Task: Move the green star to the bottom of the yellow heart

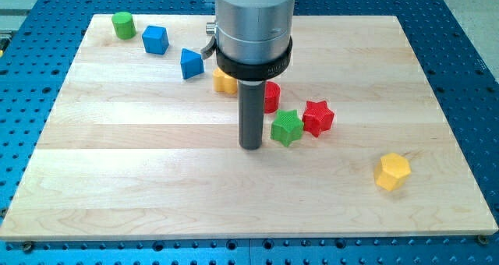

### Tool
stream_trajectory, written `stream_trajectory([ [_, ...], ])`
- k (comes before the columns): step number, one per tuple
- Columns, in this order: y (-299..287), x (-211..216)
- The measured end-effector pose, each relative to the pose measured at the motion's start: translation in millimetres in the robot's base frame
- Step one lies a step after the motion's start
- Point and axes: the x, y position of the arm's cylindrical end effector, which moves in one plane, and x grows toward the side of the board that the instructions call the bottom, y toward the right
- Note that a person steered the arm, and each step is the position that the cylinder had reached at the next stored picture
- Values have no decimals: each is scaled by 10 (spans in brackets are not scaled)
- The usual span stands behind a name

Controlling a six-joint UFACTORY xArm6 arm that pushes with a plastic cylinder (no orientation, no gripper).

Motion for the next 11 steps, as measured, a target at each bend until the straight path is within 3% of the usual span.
stream_trajectory([
  [1,850,371],
  [2,1032,-26],
  [3,430,-375],
  [4,-170,-415],
  [5,-313,-125],
  [6,-762,-556],
  [7,-800,-79],
  [8,58,-83],
  [9,-215,-580],
  [10,-311,-616],
  [11,512,-600],
])
